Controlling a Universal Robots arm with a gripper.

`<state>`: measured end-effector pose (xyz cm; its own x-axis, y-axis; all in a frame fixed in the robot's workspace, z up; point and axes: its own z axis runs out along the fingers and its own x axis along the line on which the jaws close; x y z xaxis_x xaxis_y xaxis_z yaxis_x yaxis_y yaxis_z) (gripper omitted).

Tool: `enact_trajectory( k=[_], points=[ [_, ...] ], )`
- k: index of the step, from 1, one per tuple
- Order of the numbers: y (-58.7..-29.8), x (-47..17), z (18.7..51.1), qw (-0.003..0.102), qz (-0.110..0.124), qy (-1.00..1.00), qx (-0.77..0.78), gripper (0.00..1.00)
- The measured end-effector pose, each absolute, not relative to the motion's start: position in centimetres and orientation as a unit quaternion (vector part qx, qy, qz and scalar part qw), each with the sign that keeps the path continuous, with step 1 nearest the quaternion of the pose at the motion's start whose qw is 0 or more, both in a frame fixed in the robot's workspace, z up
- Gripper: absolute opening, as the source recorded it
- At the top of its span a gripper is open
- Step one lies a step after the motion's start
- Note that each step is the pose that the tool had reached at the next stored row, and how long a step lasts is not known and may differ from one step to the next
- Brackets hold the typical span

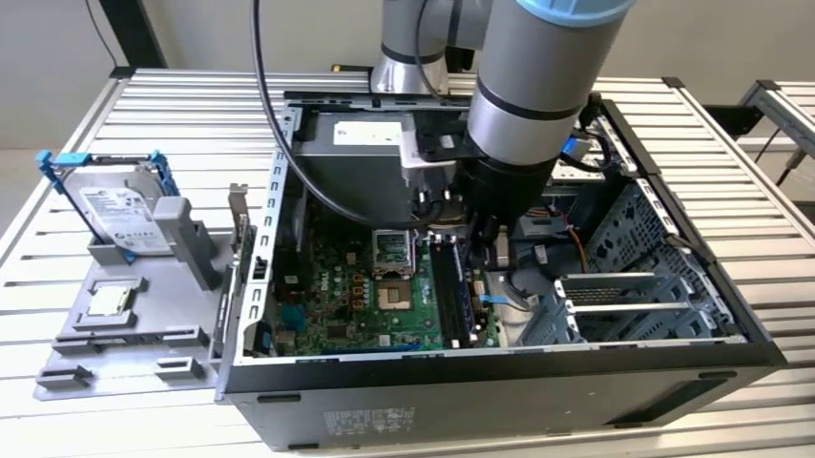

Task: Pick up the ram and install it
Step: 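Press down the ram until it locks into place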

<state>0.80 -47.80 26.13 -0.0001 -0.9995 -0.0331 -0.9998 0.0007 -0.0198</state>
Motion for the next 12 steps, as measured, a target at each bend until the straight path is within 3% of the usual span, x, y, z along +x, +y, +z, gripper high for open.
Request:
enact_trajectory(
  k=[12],
  points=[
    [-47.8, 0.8, 27.8, 0.018, 0.005, 0.707, -0.707, 0.0]
  ],
)
